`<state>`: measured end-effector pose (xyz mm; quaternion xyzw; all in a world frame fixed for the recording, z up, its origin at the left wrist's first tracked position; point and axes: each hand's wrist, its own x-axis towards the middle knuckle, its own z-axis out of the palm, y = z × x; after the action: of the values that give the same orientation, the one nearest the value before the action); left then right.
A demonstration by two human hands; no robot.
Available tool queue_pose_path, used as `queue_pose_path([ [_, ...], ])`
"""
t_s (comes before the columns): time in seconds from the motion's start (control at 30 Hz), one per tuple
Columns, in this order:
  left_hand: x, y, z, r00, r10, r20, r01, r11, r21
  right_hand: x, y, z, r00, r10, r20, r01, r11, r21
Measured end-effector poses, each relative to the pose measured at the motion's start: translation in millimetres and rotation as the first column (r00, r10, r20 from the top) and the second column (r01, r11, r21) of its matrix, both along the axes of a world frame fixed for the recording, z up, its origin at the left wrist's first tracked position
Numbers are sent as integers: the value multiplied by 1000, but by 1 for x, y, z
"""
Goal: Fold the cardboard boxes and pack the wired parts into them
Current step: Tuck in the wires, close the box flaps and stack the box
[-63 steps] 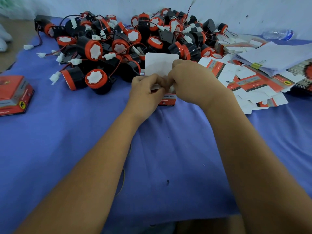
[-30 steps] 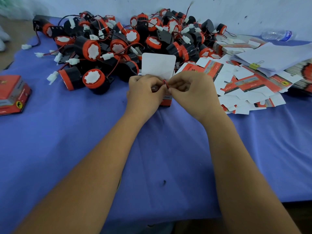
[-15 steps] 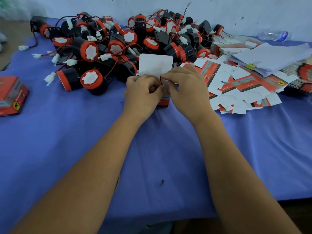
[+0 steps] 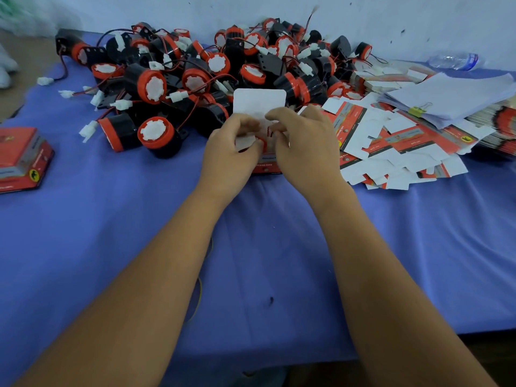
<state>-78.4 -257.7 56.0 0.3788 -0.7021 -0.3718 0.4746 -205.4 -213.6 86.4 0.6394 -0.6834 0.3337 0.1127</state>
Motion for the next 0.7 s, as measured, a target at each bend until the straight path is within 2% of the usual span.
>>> queue_pose_path([
  [0.1, 1, -2, 1, 999, -27, 24, 27, 999, -19, -4, 0, -4, 998, 61, 25, -62, 997, 42],
  [0.2, 1, -3, 1, 992, -89, 92, 100, 988, -120, -4, 2, -10, 970, 174, 172, -172, 985, -28],
  [0.3, 2, -7, -3, 975, -130, 181, 165, 968, -187, -3, 1, -16, 958, 185, 221, -173, 982, -72],
  [0.4, 5, -13, -8, 938, -53, 344, 142, 961, -238, -1, 1, -16, 935, 183, 303, -136, 976, -170],
  [0.47, 6, -13, -9, 914, 4, 407, 121, 952, -280, -4, 3, -16, 850, 164, 500, -76, 979, -190],
  [0.53, 4, -11, -8, 919, 38, 391, 82, 955, -286, -7, 5, -14, 673, 160, 722, -49, 984, -172],
  [0.6, 2, -11, -7, 946, 41, 322, 40, 970, -242, -13, 7, -13, 511, 204, 835, -99, 979, -178],
  [0.63, 2, -10, -6, 963, 33, 268, 25, 977, -211, -15, 8, -14, 489, 212, 846, -129, 977, -170],
  [0.7, 2, -7, -3, 984, 10, 176, 21, 984, -175, -15, 8, -16, 546, 200, 813, -160, 978, -133],
])
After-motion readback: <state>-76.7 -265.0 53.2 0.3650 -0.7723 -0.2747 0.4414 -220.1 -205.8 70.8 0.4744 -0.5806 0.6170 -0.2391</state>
